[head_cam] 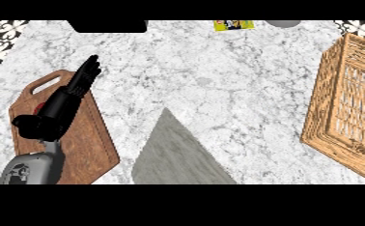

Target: Pick the croissant from the placemat and place it in the basket

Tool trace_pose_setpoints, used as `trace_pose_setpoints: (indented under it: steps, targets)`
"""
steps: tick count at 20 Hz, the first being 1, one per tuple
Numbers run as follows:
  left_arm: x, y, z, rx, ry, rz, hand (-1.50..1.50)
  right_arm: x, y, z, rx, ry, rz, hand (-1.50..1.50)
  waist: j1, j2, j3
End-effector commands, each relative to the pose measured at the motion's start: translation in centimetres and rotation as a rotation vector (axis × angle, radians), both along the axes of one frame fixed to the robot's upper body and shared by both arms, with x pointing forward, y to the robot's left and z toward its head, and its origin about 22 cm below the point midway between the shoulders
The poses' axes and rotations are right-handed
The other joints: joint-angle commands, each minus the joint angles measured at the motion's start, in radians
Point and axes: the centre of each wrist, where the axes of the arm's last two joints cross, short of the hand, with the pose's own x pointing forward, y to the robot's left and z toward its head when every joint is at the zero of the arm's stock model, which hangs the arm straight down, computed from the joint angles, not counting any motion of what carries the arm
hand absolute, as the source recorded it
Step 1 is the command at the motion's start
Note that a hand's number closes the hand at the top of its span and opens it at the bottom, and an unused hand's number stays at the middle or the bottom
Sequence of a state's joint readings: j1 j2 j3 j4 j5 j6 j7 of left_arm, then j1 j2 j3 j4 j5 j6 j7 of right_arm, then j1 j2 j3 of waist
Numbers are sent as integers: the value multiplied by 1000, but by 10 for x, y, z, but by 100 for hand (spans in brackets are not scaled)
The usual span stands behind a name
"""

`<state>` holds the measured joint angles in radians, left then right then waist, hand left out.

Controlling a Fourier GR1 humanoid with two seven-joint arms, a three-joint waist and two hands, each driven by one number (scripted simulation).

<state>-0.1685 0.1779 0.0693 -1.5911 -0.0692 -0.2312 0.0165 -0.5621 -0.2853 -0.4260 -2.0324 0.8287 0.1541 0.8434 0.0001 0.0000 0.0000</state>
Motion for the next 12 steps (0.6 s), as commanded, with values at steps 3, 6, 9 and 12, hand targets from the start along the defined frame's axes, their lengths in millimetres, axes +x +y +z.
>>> trace_pose_setpoints:
  steps: [3,6,9,12]
  targets:
    - [-10,-7,-5,10,-3,13,0,-4,-66,-38,4,34,-26,150,-1,0,1]
    - [3,0,14,16,16,-5,0,11,-76,-30,11,55,-11,150,0,0,0]
    - [-9,-3,-11,-13,23,10,0,3,-104,-60,-28,30,-55,150,1,1,1]
    - [-4,13,-6,27,-7,-14,0,21,-102,-85,-40,8,-42,150,5,2,0]
